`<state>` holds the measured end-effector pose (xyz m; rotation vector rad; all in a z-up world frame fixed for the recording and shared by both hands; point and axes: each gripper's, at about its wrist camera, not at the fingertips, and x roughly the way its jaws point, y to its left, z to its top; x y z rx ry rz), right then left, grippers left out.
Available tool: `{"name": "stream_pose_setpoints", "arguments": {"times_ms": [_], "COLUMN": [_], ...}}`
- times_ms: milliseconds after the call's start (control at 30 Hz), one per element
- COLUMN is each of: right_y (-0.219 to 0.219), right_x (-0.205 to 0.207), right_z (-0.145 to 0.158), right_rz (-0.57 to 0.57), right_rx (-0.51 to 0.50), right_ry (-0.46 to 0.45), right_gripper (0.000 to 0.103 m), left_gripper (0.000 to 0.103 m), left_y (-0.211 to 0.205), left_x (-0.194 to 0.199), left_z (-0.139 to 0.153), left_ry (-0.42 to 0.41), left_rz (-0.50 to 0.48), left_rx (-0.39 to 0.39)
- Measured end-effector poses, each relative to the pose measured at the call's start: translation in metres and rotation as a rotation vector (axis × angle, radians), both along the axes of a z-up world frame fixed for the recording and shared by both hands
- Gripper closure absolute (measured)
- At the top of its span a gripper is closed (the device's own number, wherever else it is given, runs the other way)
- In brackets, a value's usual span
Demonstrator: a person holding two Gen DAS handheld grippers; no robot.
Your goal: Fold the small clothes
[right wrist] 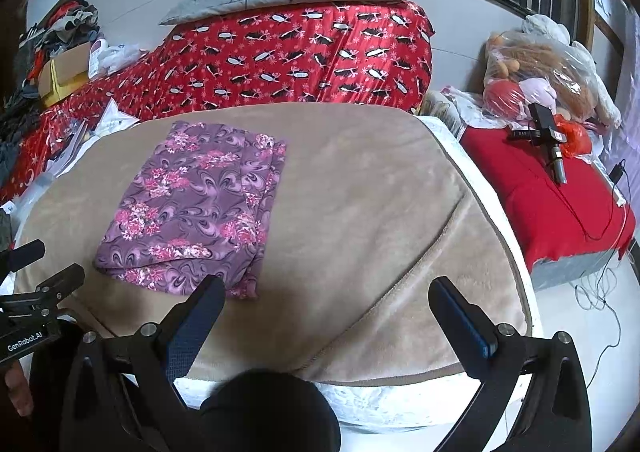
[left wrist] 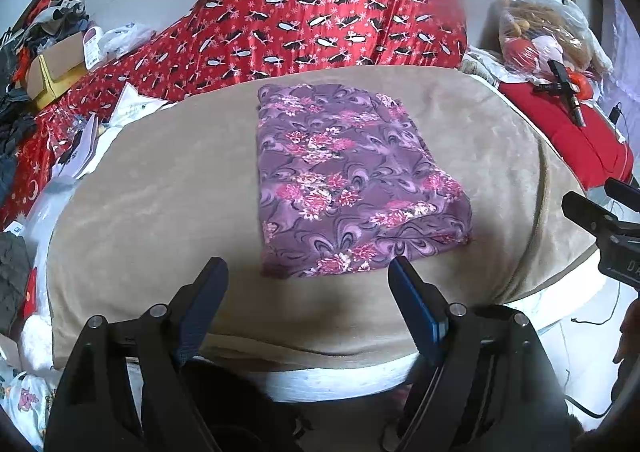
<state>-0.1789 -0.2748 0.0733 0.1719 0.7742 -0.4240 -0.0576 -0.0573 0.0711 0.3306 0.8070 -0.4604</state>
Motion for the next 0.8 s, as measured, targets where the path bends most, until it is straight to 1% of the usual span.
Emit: {"name": "stream_pose_setpoints", "arguments": {"times_ms": [567,800], "right_y": [0.0040,0.0034], "right_x": [0.0005,0.0003], "right_z": [-0.0022,-0.0020], "right_rz": [-0.004,-0.003], "right_rx": [0.003,0.003], "right_ry": [0.003,0.004], "right_gripper": [0.001,0.001], "left_gripper": [0.020,0.020], "left_y": [-0.0033,-0.0025], "left_x": [-0.0024,-0.0015], "left_z": [0.0008,-0.0005], "left_ry": [0.009,0.037], "left_rz": [-0.021,-0.038], "left_rx": [-0.002,-0.021]}}
